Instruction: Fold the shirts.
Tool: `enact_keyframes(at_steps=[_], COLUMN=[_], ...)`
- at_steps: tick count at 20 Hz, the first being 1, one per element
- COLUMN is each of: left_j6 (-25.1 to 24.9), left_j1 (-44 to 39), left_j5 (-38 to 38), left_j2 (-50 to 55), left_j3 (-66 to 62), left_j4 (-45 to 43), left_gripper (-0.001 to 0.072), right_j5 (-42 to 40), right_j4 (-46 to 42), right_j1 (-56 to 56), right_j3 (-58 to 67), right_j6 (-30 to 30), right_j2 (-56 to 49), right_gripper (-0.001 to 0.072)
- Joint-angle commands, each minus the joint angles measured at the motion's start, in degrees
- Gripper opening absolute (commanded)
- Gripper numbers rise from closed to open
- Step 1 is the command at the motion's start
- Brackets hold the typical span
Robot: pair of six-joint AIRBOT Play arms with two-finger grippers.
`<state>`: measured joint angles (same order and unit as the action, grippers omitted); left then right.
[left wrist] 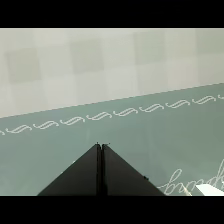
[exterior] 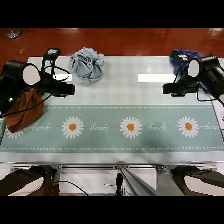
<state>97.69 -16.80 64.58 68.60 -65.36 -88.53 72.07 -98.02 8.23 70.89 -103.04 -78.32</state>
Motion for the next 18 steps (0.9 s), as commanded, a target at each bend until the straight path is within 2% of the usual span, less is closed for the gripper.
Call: enact_keyframes(at_steps=[1, 15, 18], left_j6=[-0.02, 0.0, -0.02], left_j1=[-0.02, -0.02, -0.02], left_j5=[0.0, 0.0, -1.79], left_j2=[0.04, 0.07, 0.09], left_j3=[0.02, 0.02, 0.04], left_j4=[0.0, 0.0, -0.02], left_gripper=[0.0031, 0.0032, 0.0032], right_j5=[-0.02, -0.07, -3.65], right_j4=[0.02, 0.04, -0.42], right_j1=[0.04, 0.04, 0.04], right_j3=[-0.02, 0.0, 0.0], right_j6=[0.0, -0.02, -0.02], right_j2=[-0.02, -0.02, -0.02], right_gripper=[0.0018, 0.0018, 0.0018])
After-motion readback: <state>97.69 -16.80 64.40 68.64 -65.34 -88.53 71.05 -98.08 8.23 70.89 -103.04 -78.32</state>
